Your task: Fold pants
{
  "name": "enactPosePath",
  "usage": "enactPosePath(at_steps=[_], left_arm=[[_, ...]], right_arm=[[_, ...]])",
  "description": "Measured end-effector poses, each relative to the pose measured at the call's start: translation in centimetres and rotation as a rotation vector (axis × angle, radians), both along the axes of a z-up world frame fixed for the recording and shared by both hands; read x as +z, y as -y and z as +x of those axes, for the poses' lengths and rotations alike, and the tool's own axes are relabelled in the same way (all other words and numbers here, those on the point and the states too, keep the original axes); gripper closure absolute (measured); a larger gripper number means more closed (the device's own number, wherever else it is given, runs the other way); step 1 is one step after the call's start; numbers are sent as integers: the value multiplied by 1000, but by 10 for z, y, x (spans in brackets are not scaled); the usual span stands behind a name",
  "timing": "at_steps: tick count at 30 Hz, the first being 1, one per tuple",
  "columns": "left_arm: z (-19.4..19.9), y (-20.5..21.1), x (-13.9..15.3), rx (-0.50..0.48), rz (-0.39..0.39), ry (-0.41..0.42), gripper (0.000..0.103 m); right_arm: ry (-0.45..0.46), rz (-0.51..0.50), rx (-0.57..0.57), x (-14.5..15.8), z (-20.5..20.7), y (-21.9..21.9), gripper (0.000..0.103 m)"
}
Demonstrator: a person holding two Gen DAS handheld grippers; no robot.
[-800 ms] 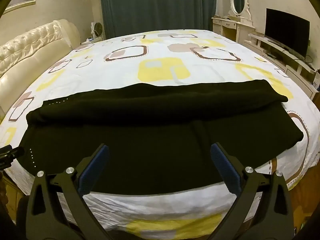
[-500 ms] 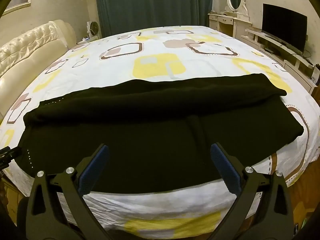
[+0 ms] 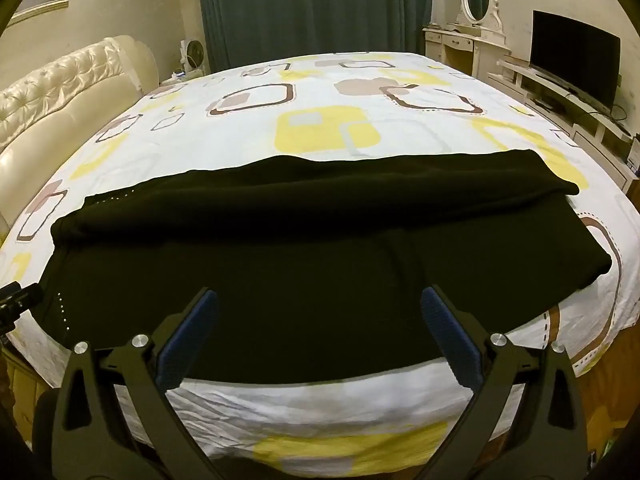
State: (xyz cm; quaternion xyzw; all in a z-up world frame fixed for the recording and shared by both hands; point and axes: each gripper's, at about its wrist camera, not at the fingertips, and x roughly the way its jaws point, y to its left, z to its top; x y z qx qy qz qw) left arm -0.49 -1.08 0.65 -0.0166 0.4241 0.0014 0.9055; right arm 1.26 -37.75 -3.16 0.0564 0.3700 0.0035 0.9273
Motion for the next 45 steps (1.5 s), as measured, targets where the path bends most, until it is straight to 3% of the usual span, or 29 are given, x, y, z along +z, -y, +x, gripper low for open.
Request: enactPosePath(at_steps=[45], left_arm=[[-1, 1, 3, 2, 10, 19, 5]], right_arm=[[-6, -4, 9, -4, 0, -9, 2]])
